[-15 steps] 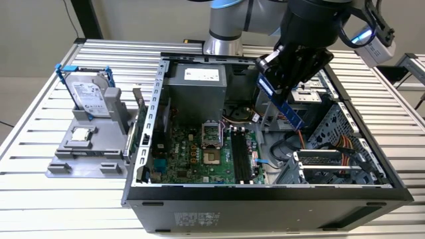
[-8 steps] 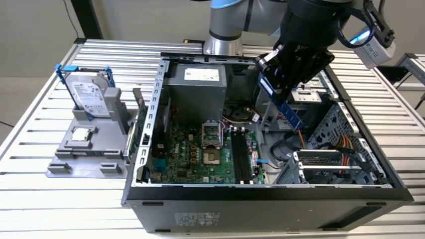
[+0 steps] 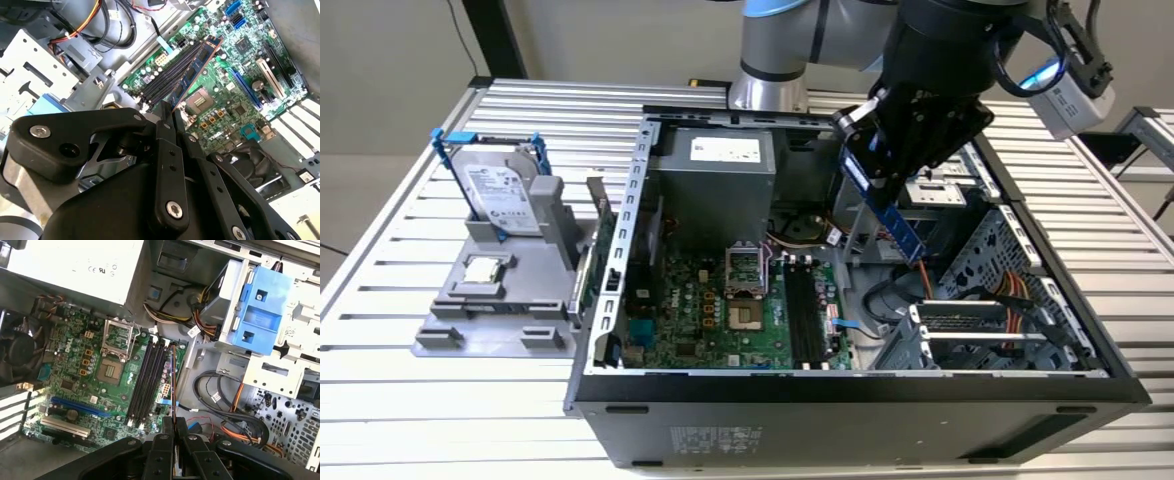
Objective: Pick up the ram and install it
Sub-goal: 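Insert the ram into the slot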
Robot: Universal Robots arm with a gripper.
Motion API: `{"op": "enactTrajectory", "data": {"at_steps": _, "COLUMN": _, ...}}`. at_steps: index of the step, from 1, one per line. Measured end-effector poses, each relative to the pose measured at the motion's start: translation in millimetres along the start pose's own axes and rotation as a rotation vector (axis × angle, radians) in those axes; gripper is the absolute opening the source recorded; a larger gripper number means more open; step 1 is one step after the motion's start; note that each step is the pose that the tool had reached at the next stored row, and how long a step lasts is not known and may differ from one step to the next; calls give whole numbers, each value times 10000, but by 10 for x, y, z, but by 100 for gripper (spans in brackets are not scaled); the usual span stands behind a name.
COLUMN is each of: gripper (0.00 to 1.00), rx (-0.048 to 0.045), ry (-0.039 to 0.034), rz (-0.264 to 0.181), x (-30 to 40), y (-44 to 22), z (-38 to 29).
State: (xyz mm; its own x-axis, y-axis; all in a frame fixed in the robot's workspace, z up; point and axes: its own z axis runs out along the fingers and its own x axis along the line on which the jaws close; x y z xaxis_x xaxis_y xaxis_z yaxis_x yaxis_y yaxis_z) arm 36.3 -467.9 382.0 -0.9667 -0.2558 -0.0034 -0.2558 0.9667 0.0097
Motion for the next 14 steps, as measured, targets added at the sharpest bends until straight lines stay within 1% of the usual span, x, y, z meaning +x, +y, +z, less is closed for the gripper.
{"op": "enactTrajectory", "data": {"at_steps": 14, "gripper": 0, "rx": 4, "ry": -6, "rz": 649, "x": 0, "y": 1, "z": -1}}
